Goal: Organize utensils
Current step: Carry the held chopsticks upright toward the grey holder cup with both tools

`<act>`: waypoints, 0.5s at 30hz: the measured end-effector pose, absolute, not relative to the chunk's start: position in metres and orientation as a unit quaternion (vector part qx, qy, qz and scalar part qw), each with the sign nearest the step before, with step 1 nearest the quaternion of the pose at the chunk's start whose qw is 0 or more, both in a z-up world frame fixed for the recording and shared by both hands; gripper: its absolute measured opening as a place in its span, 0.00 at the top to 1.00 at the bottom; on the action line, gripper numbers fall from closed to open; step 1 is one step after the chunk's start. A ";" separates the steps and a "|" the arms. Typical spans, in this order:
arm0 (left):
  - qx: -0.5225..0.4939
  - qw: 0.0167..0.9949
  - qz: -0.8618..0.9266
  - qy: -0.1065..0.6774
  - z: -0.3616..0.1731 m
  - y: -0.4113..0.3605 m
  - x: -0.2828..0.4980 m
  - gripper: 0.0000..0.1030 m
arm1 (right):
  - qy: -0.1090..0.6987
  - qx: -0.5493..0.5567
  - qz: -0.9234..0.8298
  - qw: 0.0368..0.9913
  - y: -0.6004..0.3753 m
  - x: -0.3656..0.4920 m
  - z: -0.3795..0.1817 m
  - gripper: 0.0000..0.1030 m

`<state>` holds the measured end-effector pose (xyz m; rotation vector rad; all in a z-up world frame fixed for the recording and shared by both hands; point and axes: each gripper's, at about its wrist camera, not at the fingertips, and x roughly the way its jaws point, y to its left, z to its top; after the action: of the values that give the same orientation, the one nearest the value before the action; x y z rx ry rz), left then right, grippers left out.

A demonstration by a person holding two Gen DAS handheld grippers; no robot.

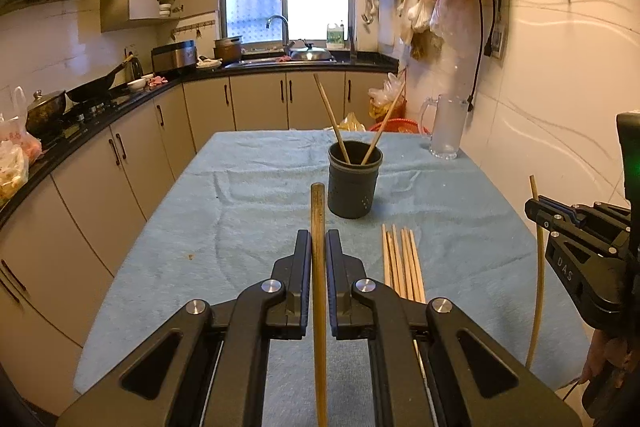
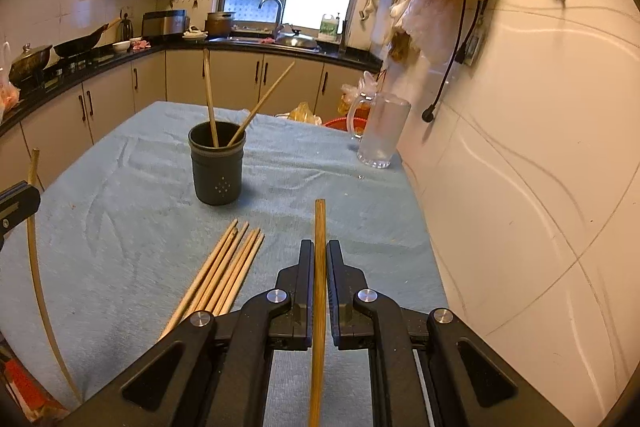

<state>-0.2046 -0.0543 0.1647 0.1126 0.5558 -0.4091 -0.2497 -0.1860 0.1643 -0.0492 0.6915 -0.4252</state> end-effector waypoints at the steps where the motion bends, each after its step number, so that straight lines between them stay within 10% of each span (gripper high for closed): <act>1: 0.054 0.940 -0.200 0.270 0.166 -0.053 -0.206 0.94 | 0.334 -0.025 -0.208 0.919 -0.185 -0.251 0.166 0.94; 15: 0.042 0.944 -0.207 0.252 0.180 -0.050 -0.217 0.94 | 0.327 -0.025 -0.210 0.921 -0.186 -0.254 0.167 0.94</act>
<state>-0.2175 -0.0498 0.1803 0.0864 0.5133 -0.4217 -0.2542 -0.1858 0.1672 -0.0521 0.6728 -0.4316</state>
